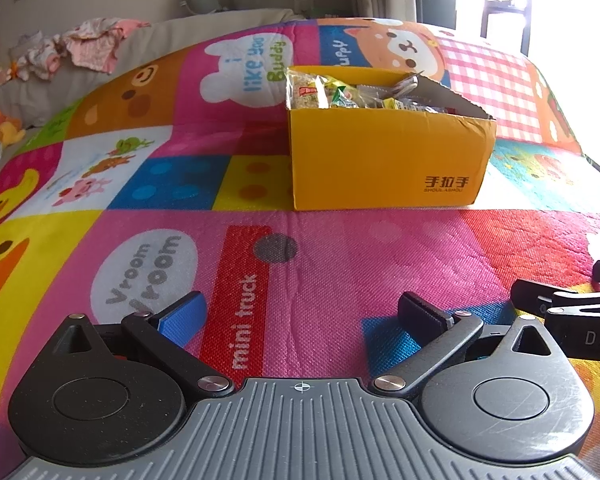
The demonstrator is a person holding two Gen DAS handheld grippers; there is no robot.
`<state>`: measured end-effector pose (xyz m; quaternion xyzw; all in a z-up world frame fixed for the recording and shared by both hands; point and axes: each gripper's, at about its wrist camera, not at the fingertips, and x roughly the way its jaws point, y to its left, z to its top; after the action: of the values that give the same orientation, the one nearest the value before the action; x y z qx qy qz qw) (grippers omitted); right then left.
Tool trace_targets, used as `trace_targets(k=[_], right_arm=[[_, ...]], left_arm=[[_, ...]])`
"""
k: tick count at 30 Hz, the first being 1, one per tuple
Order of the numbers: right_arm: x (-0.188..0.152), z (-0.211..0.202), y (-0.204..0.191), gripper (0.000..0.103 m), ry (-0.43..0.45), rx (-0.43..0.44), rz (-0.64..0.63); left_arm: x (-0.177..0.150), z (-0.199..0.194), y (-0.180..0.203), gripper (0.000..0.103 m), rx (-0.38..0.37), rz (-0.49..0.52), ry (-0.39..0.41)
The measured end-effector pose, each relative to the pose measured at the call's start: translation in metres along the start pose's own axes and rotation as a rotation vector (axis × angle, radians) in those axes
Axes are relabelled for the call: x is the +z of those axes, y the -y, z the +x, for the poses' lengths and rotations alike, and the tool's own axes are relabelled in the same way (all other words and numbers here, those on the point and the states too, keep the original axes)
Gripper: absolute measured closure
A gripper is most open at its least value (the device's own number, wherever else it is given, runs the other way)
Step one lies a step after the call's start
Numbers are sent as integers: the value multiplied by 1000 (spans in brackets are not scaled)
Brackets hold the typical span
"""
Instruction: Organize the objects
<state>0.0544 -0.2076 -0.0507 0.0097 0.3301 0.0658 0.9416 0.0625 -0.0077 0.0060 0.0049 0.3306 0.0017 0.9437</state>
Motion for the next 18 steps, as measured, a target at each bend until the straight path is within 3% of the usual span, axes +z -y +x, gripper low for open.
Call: trace_targets(k=[18], right_arm=[[0,0,0,0,0,0,0]], left_arm=[[2,2,1,0,6,-11,-3]])
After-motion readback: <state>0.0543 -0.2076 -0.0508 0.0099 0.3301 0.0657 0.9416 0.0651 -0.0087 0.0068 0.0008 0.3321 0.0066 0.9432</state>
